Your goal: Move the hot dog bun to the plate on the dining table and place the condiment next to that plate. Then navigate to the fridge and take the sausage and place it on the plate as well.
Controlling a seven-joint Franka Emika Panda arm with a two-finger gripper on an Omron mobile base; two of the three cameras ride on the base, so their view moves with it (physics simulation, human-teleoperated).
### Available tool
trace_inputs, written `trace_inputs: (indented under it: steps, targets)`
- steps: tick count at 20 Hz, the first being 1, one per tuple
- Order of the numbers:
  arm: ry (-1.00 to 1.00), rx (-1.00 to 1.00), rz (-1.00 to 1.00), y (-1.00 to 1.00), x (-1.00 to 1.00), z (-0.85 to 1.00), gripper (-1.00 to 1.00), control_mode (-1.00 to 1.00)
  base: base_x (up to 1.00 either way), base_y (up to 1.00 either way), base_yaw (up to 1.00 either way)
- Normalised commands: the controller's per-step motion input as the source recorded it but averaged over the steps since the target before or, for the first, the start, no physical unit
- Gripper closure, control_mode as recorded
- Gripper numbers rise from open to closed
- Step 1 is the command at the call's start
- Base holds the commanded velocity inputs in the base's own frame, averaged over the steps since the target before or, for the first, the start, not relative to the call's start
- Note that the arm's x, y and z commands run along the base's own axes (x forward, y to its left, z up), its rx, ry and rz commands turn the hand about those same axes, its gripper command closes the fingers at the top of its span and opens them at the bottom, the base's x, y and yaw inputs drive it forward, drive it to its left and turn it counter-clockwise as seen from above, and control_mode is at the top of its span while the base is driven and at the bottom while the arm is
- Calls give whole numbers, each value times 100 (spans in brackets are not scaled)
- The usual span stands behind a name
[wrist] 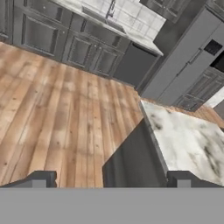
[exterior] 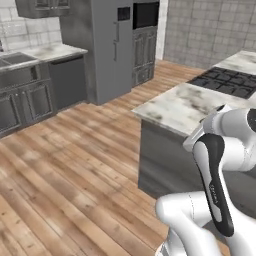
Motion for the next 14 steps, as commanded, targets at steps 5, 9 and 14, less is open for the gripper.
trace_inputs:
  steps: [5, 9, 14]
  targets:
    - [0, 0, 0, 0, 0, 0, -100, 100, 100, 72, -31]
    - [0, 0, 0, 0, 0, 0, -100, 100, 100, 88, -28]
    - [0, 0, 0, 0, 0, 0, -100, 100, 100, 95, -28]
